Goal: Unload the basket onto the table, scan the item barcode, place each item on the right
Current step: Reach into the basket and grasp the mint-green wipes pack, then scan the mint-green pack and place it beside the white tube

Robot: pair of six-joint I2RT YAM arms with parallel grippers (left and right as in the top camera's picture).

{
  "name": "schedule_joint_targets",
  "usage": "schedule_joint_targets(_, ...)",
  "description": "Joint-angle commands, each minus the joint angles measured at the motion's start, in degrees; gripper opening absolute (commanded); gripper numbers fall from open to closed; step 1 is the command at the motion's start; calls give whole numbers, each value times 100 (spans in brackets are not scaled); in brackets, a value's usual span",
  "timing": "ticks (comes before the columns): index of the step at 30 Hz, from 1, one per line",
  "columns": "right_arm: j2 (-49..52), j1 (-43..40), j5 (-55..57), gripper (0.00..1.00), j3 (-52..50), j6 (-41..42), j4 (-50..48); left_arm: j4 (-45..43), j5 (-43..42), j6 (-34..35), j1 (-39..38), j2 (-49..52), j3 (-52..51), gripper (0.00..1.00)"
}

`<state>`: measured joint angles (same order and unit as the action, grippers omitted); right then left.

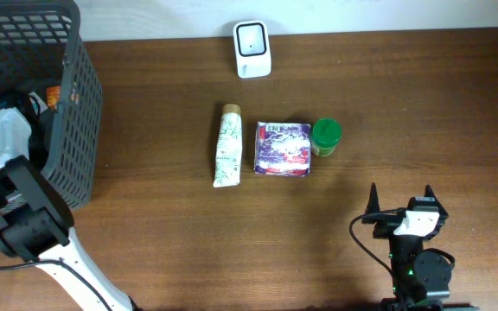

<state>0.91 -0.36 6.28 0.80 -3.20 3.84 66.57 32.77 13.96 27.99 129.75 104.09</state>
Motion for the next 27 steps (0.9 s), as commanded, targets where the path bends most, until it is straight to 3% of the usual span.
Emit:
schedule_joint_targets(1, -26, -42, -9, 98, -46, 2, 22, 396, -715, 15, -52, -66, 695, 0)
schedule_joint_targets(7, -26, -42, -9, 98, -48, 2, 22, 1543, -2815, 400, -205, -651, 3991, 0)
schedule_joint_targets(11, -26, -42, -9, 98, -48, 2, 22, 1591, -4719, 400, -361, -1191, 5112, 0)
schedule_joint_targets(14, -26, -42, -9, 98, -48, 2, 22, 2151, -5495, 245, -741, -1309, 5115, 0)
schedule_joint_targets(18, -26, -42, -9, 98, -48, 2, 22, 2627, -5919, -1060, -1768, -1259, 4721, 0)
schedule_joint_targets(20, -26, -42, -9, 98, -46, 2, 22, 2680, -6089, -1113, -2312, -1255, 4227, 0)
schedule_joint_targets(22, -26, -42, -9, 98, -46, 2, 22, 2485, -6061, -1401, -2719, -1255, 3650, 0)
schedule_joint_targets(27, -26, -42, -9, 98, -46, 2, 22, 1478, -6013, -1397, -3364, -1255, 1558, 0)
